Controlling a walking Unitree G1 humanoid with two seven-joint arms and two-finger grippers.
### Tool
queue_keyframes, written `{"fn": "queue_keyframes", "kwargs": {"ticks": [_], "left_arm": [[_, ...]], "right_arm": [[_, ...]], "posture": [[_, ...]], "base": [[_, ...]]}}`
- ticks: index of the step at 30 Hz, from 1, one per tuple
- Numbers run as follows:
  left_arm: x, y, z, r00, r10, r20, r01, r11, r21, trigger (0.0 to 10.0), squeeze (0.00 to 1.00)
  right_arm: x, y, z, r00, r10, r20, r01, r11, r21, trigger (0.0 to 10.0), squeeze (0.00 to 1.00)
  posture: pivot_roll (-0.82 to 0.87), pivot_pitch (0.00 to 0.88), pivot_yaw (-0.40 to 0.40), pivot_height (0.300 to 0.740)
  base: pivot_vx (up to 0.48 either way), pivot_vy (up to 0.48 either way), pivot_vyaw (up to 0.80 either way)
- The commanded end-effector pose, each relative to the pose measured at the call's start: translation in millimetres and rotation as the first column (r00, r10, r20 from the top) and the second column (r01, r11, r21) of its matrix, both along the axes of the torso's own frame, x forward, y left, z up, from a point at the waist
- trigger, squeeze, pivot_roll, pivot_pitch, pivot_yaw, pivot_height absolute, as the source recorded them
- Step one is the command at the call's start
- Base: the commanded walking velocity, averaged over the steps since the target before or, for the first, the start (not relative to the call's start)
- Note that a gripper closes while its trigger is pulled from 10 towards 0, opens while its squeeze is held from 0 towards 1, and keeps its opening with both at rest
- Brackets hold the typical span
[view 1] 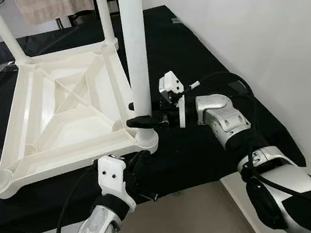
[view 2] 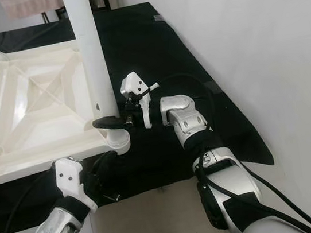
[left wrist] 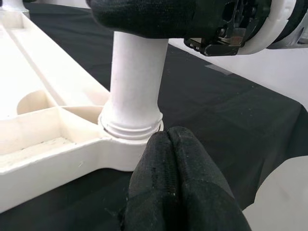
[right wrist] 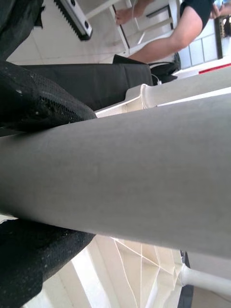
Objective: Building children table
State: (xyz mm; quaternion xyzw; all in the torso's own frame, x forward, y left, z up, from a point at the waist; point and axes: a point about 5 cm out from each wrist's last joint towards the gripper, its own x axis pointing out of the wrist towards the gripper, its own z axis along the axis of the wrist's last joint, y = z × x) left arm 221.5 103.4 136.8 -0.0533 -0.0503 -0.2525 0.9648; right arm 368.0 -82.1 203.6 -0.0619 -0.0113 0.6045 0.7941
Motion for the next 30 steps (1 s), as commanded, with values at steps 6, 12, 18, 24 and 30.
{"fn": "queue_keyframes", "kwargs": {"ticks": [6,12,18,24,30], "left_arm": [[-1.0,4.3,-4,1.0,0.003,-0.015,-0.003,1.0,0.001,10.0,0.0],[-0.8,6.5,-4,1.0,0.003,-0.013,-0.003,1.0,0.004,10.0,0.0],[0.6,5.9,-3,1.0,0.002,-0.012,-0.002,1.0,0.002,10.0,0.0],[1.3,5.0,-2,1.0,0.007,-0.007,-0.007,1.0,0.002,10.0,0.0],[1.6,4.1,-2,1.0,0.007,-0.005,-0.007,1.0,-0.003,10.0,0.0]], "right_arm": [[-4.6,-34.2,-28,0.964,-0.265,-0.034,0.265,0.964,-0.006,0.0,0.0],[-16.5,-28.8,-59,0.712,-0.694,-0.105,0.692,0.719,-0.056,0.0,0.0],[-22.0,3.1,-57,0.686,-0.722,-0.086,0.722,0.691,-0.035,0.0,0.0],[-15.3,12.7,-53,0.695,-0.715,-0.081,0.715,0.698,-0.027,0.0,0.0],[-13.0,21.3,-46,0.678,-0.734,-0.044,0.732,0.679,-0.052,10.0,0.0]], "posture": [[0.04,0.147,-0.028,0.74],[0.03,0.152,-0.025,0.74],[0.03,0.147,-0.027,0.74],[0.03,0.145,-0.035,0.74],[0.03,0.144,-0.034,0.74]], "base": [[0.0,0.0,0.0],[0.0,0.0,0.0],[0.0,0.0,0.0],[0.0,0.0,0.0],[0.0,0.0,0.0]]}}
